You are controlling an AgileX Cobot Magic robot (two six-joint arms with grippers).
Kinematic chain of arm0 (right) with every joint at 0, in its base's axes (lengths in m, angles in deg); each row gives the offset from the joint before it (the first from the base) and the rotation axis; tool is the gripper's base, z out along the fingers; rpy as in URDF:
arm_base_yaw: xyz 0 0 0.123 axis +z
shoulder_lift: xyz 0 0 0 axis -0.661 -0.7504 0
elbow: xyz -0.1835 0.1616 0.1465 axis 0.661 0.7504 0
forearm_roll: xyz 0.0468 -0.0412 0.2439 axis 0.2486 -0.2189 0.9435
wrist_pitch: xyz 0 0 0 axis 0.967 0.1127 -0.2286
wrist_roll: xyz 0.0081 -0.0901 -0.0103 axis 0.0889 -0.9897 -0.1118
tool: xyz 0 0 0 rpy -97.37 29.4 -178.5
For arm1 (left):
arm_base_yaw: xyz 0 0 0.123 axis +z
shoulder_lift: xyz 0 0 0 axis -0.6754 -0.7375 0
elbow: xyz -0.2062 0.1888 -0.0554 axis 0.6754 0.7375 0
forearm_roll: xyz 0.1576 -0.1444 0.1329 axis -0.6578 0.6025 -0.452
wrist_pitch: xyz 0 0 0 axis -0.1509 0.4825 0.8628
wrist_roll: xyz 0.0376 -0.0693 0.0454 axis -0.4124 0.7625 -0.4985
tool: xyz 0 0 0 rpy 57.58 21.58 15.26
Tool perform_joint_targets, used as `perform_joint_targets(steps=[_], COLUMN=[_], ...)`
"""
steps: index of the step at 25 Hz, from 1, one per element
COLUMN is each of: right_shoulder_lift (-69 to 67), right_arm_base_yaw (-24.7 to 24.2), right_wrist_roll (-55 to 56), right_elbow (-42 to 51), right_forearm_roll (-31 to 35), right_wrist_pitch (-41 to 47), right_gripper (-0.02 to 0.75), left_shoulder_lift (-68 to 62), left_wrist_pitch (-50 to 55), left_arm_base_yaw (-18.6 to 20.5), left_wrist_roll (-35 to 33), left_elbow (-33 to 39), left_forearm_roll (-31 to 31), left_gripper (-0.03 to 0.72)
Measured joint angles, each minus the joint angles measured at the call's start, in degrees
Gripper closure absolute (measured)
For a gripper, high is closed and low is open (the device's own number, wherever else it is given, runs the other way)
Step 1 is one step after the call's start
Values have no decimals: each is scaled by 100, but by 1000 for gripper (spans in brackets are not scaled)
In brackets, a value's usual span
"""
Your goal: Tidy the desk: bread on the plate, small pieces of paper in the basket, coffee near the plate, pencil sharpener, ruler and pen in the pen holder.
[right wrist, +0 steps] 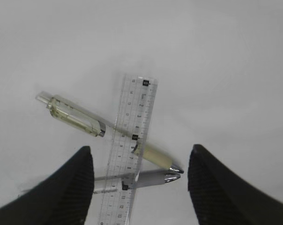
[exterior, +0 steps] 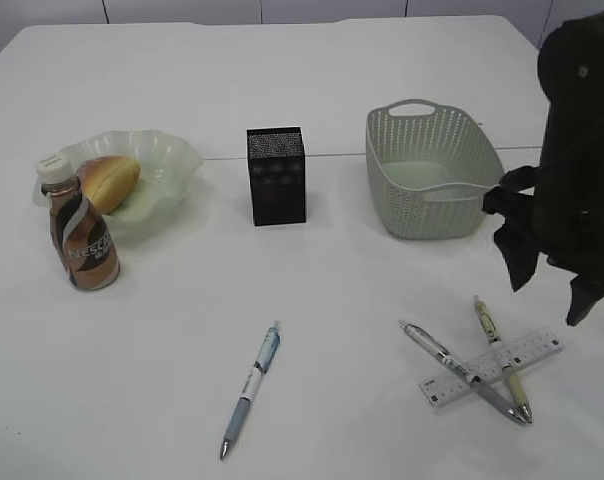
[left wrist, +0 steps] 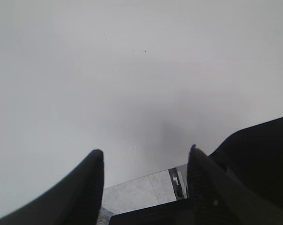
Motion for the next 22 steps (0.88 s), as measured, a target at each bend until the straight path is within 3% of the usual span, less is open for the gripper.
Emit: perform_joint_targets(steps=[5, 22], right_shoulder_lift=[-302, -355], right_arm_base_yaw=[0, -29], right_wrist_roll=[9, 46], right_elbow=[0, 0], right_forearm_roll=[316, 29], right_wrist_pitch=[-124, 202], right_gripper=[267, 267], left_shoulder_lift=[0, 0], left_wrist_pitch=[9, 86], left_arm_base_yaw=[0, 0], left_wrist_roll=[0, 0], left_elbow=[0, 0], left_forearm_roll=[8, 8], left_gripper=[272, 272])
